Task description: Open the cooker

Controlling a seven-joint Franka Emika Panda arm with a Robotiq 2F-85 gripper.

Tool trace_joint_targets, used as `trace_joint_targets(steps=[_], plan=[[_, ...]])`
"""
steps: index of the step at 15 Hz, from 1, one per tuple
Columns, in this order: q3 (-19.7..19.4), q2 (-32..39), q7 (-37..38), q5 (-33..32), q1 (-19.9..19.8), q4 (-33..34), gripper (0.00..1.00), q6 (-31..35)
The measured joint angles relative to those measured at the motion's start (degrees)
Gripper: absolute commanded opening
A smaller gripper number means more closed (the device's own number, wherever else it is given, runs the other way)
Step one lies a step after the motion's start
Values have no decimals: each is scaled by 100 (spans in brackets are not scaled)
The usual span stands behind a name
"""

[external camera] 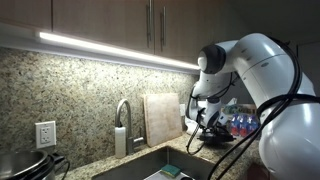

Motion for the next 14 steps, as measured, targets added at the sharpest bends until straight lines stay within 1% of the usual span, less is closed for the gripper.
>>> trace_joint_targets(steps=[11, 12, 13, 14], plan=[[29, 329, 2, -11, 12, -14, 2, 2], [29, 333, 2, -11, 11, -15, 23, 4], [29, 332, 2, -12, 11, -17, 32, 4], [34, 331, 2, -17, 6, -20, 38, 4]])
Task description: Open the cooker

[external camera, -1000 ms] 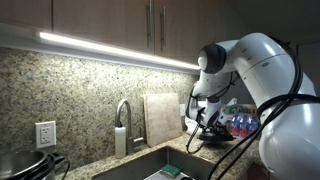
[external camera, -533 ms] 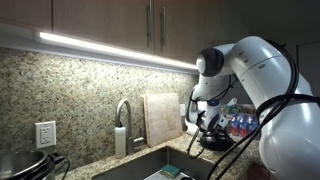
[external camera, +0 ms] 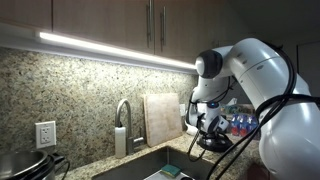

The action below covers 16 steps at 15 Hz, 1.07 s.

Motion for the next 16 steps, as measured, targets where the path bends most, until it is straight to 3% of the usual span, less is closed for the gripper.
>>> trace_joint_targets(steps=[9, 11, 16], plan=[[109, -214, -114, -257, -111, -241, 95, -20], [95, -316, -209, -258, -111, -385, 100, -45], [167, -494, -211, -258, -178, -605, 100, 42]])
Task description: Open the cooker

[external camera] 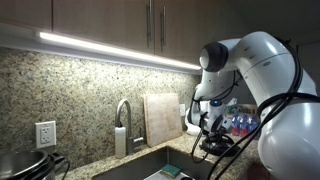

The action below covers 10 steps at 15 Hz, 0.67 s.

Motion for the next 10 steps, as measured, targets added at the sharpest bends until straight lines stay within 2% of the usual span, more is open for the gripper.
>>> trace_joint_targets(steps=[2, 7, 10], plan=[[-85, -30, 165, -9, 69, 99, 100, -9], [-540, -26, 451, -107, 532, 445, 100, -17], [-527, -18, 452, -183, 607, 391, 100, -20]])
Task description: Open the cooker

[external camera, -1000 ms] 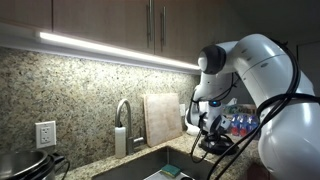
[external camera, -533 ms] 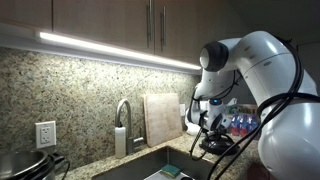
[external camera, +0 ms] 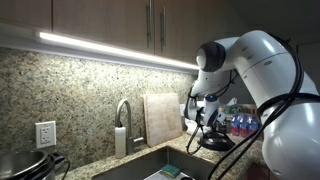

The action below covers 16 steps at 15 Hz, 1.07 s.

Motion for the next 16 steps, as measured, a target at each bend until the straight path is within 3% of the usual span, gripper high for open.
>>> trace_joint_targets(steps=[2, 6, 9, 11, 13, 16], plan=[[295, -36, 0, -243, -187, -232, 100, -22], [1115, -429, -40, -1109, -927, -1039, 100, -330], [1368, -983, -328, -1644, -1409, -1690, 100, -956], [1306, -1413, -693, -1904, -1586, -2066, 100, -1526], [1007, -1860, -1088, -2197, -1569, -2380, 100, -2149], [500, -2481, -1243, -3322, -1550, -2676, 100, -3138]])
